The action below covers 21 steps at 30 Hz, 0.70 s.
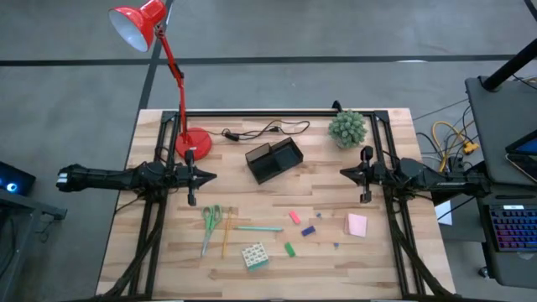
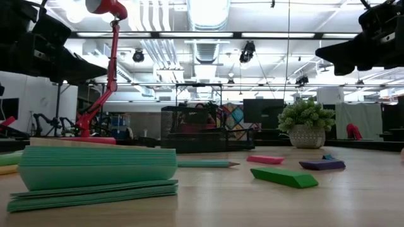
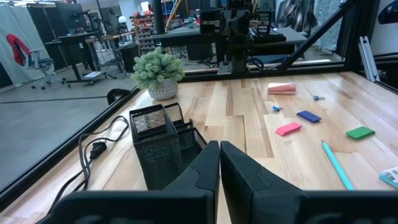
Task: Pick and place office supplies into organizer
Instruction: Put the pink sticky note into the desk organizer
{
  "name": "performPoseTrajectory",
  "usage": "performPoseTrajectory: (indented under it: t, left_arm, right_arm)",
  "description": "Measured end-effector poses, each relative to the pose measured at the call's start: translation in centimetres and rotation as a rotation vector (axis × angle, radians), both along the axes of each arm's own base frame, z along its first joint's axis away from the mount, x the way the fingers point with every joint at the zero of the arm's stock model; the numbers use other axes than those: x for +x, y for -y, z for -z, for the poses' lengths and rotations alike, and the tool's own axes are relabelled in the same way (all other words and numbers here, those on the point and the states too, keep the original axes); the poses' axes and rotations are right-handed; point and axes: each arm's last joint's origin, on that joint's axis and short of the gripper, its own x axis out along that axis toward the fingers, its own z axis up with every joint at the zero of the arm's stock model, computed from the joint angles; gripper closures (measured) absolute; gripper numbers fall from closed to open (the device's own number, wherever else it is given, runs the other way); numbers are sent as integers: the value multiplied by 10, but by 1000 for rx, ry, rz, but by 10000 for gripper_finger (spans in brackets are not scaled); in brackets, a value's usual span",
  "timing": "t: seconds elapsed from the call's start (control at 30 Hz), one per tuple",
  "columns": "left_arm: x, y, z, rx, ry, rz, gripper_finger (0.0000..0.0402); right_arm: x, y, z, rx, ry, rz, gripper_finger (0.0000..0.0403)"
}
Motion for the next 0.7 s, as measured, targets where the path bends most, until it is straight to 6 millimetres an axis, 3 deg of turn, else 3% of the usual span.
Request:
performPoseTrajectory:
  t: [0.13, 0.53, 0.7]
  left_arm:
    - [0, 0, 0, 0, 3, 0, 402]
    - [0, 0, -2, 50, 16, 6, 402]
    - [0, 0, -4, 50, 30, 6, 402]
  right_arm:
    - [0, 0, -1, 64, 15, -4, 394]
    - [-1, 0, -7, 34, 72, -3, 393]
    - [1, 0, -6, 37, 57, -3, 363]
